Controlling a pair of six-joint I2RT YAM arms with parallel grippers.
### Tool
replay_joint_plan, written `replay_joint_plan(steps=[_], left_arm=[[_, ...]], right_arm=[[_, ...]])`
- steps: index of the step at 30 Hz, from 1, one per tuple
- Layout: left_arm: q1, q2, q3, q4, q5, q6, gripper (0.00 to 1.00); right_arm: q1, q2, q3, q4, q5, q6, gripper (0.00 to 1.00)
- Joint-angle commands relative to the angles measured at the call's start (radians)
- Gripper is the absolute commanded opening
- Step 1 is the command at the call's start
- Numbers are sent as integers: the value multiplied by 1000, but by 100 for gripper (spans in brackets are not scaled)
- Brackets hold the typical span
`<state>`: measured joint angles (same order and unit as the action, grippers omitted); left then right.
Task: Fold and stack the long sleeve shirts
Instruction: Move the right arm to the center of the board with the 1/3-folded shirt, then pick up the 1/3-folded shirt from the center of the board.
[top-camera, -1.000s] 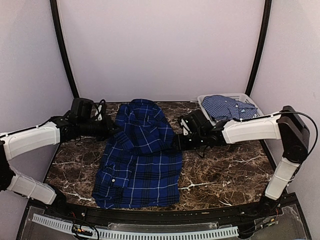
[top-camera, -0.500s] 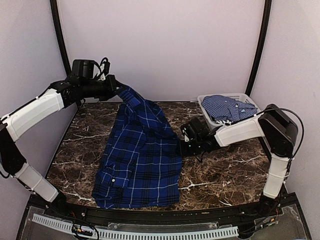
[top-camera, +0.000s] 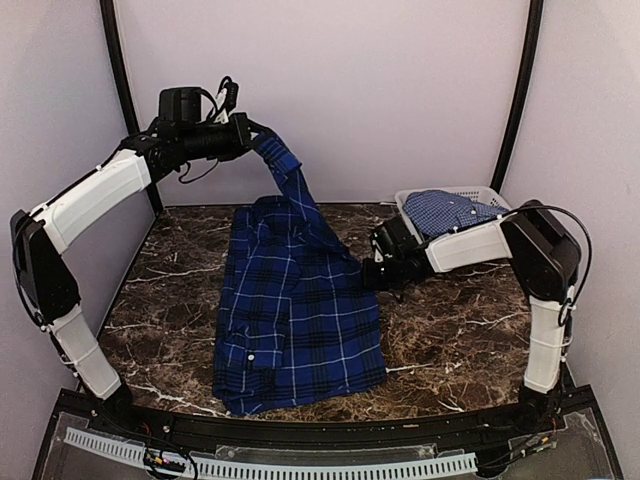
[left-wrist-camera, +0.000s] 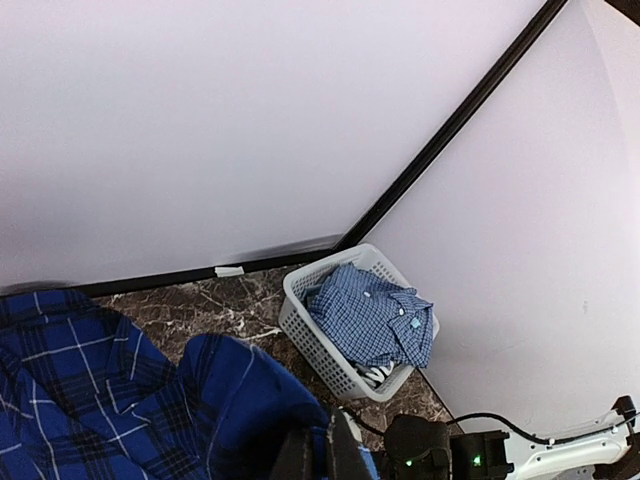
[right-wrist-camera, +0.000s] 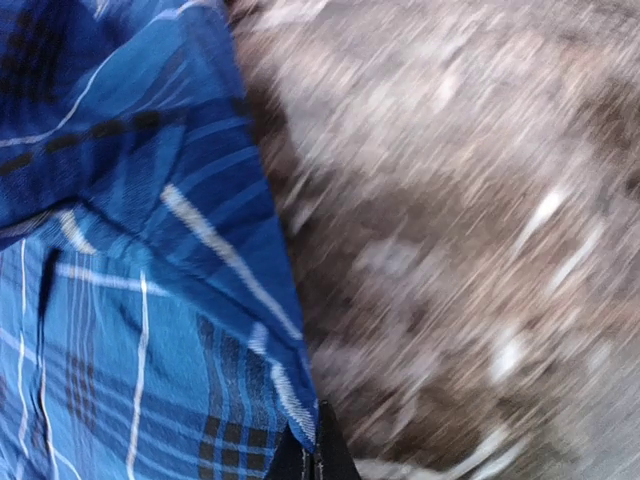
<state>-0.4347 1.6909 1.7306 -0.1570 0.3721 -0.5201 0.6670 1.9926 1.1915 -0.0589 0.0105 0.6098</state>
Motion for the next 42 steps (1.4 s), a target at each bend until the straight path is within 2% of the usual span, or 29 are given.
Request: replay_joint_plan(steps=[1,2,3,7,10,13,20,27,38,42], left_arm=[[5,88,116,66,49,41,0],[5,101,130,59,42,43,0],[5,124,152,56,32,45,0],[10,166,185,45,2,40,0],[15,181,193,44,-2,27,0],[17,192,198,50,9,17,0],[19,200,221,56,33,9,0],[19,203,253,44,48,12,0],[19,202,272,33,40,20,0],[19,208,288,26,35,26,0]], right_arm=[[-49,44,111,-50,-3,-60,0],[-52,50,135,-66,-6,-71,7],[-52,48,155,-84,-6,-81,18],[-52,-56,98,-91,-27,-91,43],[-44,-171,-1,-88,-45,-88,54],[-17,-291,-111,-98,-41,-73,61],[134,-485,-326,-154,37,22,59],[283,-611,-432,-238,133,132,56],[372,-625,-480,-323,207,225,46],[394,-629,-499,-310,195,255,37]])
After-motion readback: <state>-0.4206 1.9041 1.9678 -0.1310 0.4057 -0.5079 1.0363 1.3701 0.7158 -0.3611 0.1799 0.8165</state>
